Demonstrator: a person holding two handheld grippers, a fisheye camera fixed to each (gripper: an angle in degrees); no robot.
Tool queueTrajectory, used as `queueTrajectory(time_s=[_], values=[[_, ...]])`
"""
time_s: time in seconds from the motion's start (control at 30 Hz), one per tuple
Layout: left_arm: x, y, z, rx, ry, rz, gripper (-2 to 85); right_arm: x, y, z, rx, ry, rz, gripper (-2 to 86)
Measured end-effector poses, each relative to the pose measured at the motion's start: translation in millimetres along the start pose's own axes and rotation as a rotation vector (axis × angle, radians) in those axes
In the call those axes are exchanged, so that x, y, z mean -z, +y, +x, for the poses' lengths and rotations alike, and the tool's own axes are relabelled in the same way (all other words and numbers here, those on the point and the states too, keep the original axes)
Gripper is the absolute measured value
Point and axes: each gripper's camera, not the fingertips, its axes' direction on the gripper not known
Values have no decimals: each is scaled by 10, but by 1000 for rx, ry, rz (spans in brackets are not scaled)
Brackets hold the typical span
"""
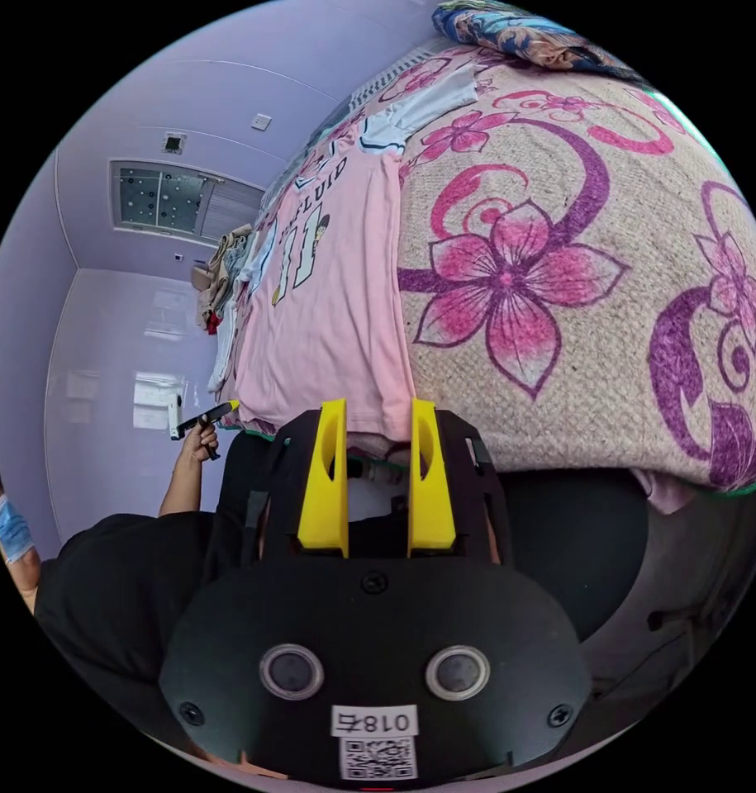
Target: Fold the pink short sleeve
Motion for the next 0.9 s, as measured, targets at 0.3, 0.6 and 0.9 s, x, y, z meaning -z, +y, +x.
queueTrajectory(time_s=[0.3, 0.6, 0.9], values=[[743, -120, 104, -72, 63, -21, 118, 185, 199, 110, 21, 69, 26, 116], [1337, -439, -150, -93, 71, -110, 112, 0, 79, 240, 55, 112, -140, 115], [1961, -408, -467, -106, 154, -161, 88, -37, 122, 397, 34, 50, -158, 102]])
